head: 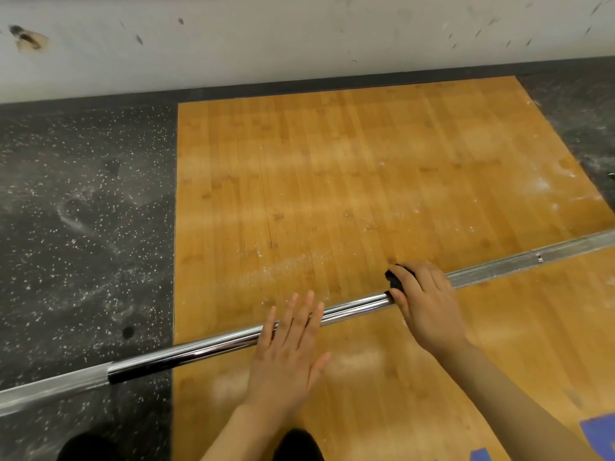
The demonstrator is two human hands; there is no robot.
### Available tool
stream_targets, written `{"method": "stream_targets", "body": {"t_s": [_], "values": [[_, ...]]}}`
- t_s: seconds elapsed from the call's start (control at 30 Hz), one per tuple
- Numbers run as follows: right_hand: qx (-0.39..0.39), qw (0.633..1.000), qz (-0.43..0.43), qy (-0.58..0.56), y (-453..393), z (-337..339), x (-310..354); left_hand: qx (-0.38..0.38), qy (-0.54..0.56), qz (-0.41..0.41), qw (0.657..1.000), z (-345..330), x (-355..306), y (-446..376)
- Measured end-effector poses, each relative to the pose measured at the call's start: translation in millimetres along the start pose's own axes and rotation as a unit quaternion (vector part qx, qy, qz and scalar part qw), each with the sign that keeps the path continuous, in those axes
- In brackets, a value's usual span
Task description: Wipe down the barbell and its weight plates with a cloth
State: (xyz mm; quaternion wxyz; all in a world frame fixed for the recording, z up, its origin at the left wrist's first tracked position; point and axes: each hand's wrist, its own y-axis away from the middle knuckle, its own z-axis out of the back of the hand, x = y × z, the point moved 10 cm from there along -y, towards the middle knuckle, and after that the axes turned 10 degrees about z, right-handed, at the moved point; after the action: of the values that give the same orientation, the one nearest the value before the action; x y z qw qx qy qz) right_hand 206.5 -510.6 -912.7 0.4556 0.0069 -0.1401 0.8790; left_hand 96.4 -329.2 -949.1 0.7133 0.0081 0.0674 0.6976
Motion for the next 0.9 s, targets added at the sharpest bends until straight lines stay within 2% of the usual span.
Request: {"method": "stream_targets", "body": {"t_s": [0.17, 0.33, 0.67, 0.9], "values": [[-0.082, 0.995, -0.058, -0.01, -13, 15, -4, -0.004, -0.006, -0.013, 1.0, -4, 6, -11], [-0.126, 0.99, -0.062, -0.004, -28, 28, -7, -0.004, 0.006, 0.001, 1.0, -2, 14, -29], [-0.142, 0.989, -0.024, 0.02, -45, 31, -4, -0.006, -0.012, 0.013, 1.0, 9, 33, -76], [-0.123, 0.992, -0.027, 0.009, -54, 19, 1, -0.004, -0.034, 0.027, 0.999, 20, 48, -109]]}}
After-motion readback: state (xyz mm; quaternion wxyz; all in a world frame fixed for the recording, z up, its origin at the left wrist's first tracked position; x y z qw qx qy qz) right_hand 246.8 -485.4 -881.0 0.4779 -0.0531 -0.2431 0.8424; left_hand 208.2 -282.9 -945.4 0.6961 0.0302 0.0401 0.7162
